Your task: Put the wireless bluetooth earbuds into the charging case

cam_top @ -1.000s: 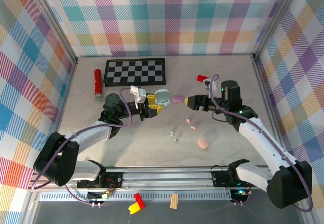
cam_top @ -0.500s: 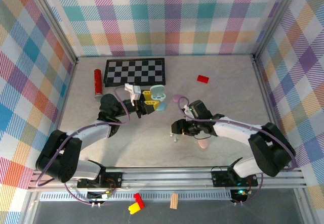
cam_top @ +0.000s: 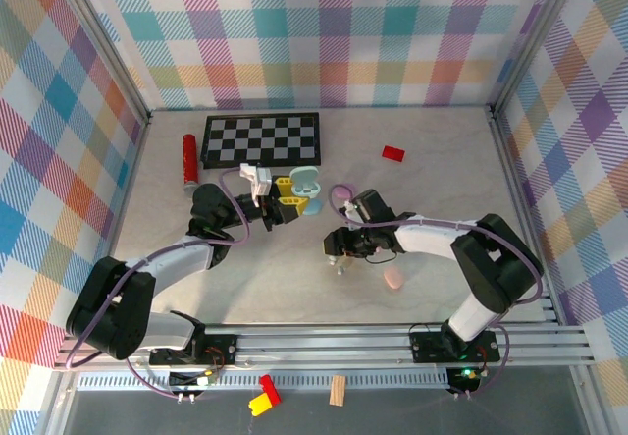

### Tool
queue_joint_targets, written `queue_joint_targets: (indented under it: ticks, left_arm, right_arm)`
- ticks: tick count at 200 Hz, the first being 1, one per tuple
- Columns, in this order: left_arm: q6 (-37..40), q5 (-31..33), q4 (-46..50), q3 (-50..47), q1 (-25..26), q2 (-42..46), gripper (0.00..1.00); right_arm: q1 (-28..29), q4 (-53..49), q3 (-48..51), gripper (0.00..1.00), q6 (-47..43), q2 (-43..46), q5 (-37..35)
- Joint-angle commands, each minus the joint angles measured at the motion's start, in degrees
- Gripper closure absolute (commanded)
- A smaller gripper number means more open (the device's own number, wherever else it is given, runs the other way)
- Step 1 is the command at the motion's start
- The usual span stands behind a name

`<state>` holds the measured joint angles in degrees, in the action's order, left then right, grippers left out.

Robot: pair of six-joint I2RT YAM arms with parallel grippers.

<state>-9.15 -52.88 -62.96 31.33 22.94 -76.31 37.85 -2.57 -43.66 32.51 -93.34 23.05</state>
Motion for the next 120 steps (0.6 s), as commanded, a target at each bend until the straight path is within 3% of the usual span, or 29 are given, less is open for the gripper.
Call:
queue_joint_targets:
  ticks: [1, 120]
  left_arm:
    - [1.72, -0.91, -0.73, -0.83, -0.55, 1.94, 0.6]
    - [4.06, -1.19, 3.81, -0.82, -0.45, 4.31, 0.6]
  right_arm:
    - [0.3, -0.32, -2.1, 0.5, -2.67, -1.85, 1.54]
    - [1.44, -2.61, -2.18, 0.61, -3.77, -2.74, 3.55]
